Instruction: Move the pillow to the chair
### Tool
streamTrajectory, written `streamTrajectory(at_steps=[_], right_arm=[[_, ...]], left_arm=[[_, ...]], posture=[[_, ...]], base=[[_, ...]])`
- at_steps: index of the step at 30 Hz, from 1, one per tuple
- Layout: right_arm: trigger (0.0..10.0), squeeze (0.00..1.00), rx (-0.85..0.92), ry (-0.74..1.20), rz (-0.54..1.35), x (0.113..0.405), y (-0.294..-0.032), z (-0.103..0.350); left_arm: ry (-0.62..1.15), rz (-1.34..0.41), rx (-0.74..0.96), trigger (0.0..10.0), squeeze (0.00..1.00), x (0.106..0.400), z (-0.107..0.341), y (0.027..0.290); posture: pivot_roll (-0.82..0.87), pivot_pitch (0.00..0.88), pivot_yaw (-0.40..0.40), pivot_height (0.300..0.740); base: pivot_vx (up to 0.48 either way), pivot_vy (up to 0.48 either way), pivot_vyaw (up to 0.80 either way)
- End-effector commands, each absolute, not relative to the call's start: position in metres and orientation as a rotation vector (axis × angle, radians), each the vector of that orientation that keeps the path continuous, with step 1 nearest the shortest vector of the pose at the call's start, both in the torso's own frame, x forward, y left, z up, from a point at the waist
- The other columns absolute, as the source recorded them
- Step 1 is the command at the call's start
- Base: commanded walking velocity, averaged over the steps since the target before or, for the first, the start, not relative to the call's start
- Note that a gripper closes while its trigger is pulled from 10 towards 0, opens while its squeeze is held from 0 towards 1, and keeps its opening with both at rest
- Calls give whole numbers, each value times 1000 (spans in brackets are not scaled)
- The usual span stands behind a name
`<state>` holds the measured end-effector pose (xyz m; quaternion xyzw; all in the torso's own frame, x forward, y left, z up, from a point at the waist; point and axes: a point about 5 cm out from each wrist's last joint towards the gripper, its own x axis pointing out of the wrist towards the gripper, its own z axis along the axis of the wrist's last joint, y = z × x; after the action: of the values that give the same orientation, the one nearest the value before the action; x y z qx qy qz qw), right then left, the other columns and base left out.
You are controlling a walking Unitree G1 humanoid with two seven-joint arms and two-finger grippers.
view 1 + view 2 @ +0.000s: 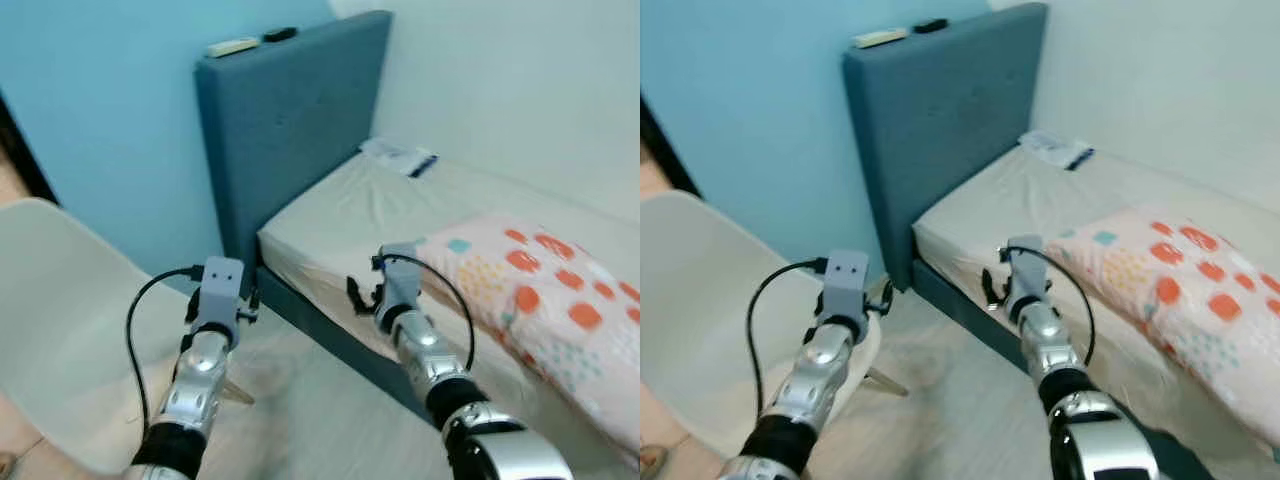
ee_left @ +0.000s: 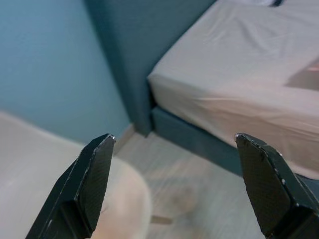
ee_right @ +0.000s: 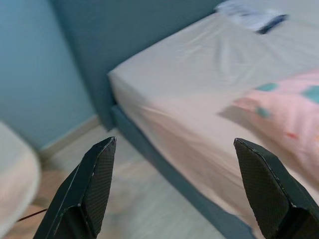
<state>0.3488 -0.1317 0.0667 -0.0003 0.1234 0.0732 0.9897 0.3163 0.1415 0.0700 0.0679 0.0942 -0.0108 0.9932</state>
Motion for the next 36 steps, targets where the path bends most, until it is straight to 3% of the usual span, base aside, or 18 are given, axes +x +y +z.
streamTrajectory(at_steps=[1, 36], right_arm=[[10000, 0, 14, 267, 151, 347, -129, 63], [10000, 0, 8, 283, 168, 345, -126, 59]], left_arm=[[209, -18, 124, 10000, 0, 314, 65, 143], [250, 37, 88, 10000, 0, 302, 51, 149]], posture=[[-26, 2, -40, 740], [3, 0, -75, 740]], base=[[0, 0, -800], [0, 0, -800]])
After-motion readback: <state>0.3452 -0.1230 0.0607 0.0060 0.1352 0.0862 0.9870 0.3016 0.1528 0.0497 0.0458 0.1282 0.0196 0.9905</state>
